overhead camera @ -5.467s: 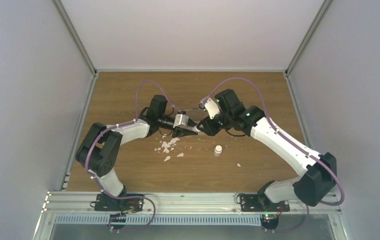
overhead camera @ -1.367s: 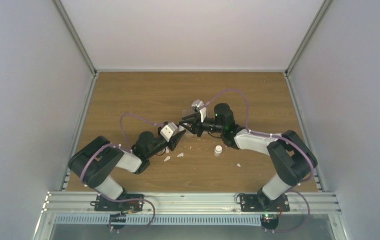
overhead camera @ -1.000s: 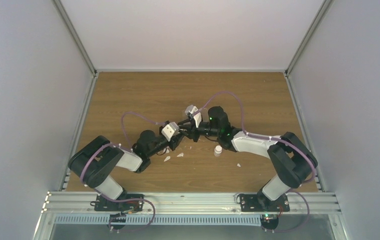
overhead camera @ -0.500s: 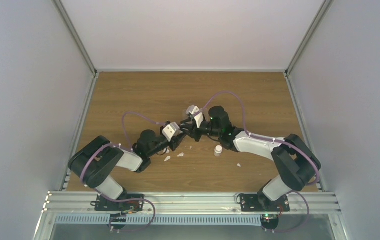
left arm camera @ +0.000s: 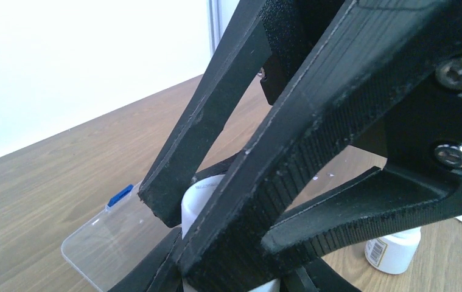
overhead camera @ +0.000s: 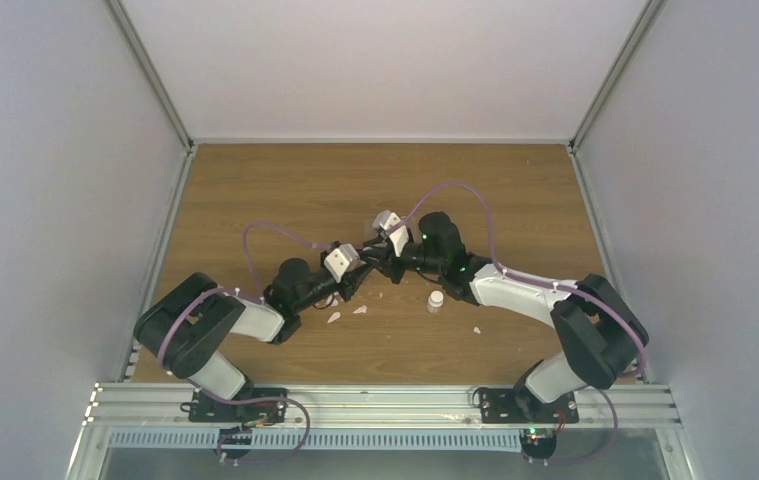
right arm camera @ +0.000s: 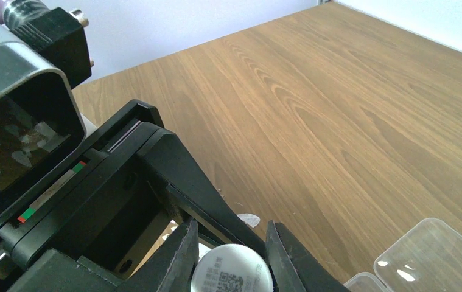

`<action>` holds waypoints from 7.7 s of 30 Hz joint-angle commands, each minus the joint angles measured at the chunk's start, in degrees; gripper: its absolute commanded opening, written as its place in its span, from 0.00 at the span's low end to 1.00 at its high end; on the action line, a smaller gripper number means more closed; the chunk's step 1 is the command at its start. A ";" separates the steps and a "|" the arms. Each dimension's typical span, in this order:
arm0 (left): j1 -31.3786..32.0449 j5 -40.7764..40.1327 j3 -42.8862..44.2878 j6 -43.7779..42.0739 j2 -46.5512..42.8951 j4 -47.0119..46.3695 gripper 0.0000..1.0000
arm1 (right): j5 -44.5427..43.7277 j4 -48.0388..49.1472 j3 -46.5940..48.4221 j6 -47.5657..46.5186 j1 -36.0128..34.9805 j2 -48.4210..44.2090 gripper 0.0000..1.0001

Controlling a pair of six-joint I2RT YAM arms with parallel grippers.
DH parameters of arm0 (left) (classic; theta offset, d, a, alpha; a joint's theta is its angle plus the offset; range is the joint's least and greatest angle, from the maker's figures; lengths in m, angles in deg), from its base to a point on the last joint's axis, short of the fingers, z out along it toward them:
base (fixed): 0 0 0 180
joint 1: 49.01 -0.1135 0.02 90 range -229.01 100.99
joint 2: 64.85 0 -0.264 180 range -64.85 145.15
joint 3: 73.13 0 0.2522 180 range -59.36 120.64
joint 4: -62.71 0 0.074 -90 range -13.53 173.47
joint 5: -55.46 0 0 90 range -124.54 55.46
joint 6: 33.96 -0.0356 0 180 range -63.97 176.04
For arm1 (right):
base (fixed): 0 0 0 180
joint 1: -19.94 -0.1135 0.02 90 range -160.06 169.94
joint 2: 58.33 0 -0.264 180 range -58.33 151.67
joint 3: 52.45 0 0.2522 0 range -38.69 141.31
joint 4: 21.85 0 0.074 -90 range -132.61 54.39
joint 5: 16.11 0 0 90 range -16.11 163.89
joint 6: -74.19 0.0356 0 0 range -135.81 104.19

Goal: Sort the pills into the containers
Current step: Unscrew the lid of the pill bottle.

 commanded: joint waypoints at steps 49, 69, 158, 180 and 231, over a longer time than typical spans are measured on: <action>-0.38 3.66 -0.32 -4.24 -8.72 3.30 0.59 | 1.05 5.58 0.66 7.18 1.17 -4.51 1.00; 0.00 -1.47 0.25 -4.39 -8.03 3.85 0.62 | 2.78 3.38 2.20 5.53 -0.12 -1.53 0.97; -3.95 6.72 11.37 -4.15 -11.84 21.68 0.63 | 71.02 -90.19 98.96 -37.48 33.65 49.26 1.00; -3.85 -4.27 10.97 -4.05 -12.37 18.72 0.64 | -20.40 6.79 0.92 19.75 10.89 -12.82 1.00; -3.85 -9.38 6.70 -3.64 -13.10 15.21 0.64 | -12.36 -5.28 14.73 12.61 -4.24 4.27 1.00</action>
